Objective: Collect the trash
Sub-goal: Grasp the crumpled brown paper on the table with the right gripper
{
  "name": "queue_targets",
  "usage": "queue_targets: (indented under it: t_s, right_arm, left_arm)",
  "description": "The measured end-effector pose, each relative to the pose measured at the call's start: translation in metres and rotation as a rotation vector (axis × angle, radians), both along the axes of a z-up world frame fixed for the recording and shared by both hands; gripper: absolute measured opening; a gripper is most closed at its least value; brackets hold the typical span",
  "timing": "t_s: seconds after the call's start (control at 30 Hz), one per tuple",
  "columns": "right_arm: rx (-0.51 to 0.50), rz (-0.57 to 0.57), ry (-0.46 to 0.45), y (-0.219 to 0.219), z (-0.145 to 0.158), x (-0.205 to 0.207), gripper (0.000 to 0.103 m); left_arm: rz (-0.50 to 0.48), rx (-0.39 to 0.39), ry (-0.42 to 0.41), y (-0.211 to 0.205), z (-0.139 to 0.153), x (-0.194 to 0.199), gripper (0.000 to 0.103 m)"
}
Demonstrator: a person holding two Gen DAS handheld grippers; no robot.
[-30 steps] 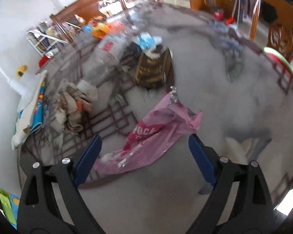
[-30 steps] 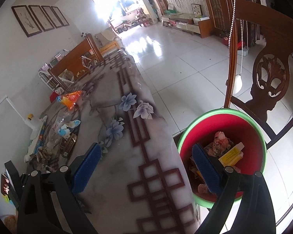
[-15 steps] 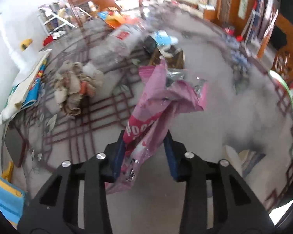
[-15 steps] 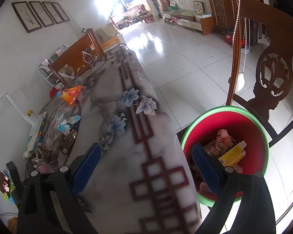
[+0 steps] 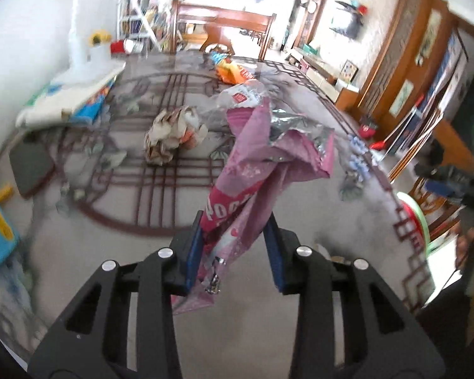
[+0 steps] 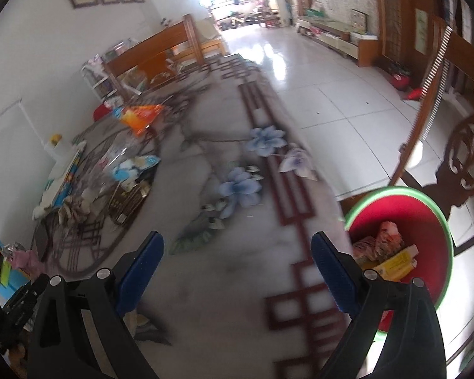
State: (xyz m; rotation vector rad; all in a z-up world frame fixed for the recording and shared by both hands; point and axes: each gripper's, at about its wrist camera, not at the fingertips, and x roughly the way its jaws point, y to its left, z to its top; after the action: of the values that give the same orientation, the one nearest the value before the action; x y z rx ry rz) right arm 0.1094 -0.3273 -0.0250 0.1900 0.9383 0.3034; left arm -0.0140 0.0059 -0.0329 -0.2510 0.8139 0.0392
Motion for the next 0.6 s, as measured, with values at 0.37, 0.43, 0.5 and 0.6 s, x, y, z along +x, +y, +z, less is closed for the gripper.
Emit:
queue_targets:
  t_s: [0.37,0.43,0.5,0.6]
  right_arm:
    - [-0.106,0.173,-0.022,0.082,-0.011,-0.008,0.091]
    - [-0.115,0.178,-0.041,0.093,-0.008,-0.007,0.091]
    - [-0.079,0.181,-0.039,0.106,-0.004,-0.003,0.091]
    - [0.05,0.179,0.034,0.134,-0.001,0.015,0.091]
  left_arm:
    - [0.064,-0.245,0.079,0.032,-0.025,-0.001,0.035]
    - [0.058,-0.277,0.052,0.035,-0.02,-0.004,0.035]
    - [0.057,-0.3,0.021,0.04,-0.013,-0.006,0.035]
    - [0.082,-0.354,-0.046,0.052,0.0,-0.016,0.035]
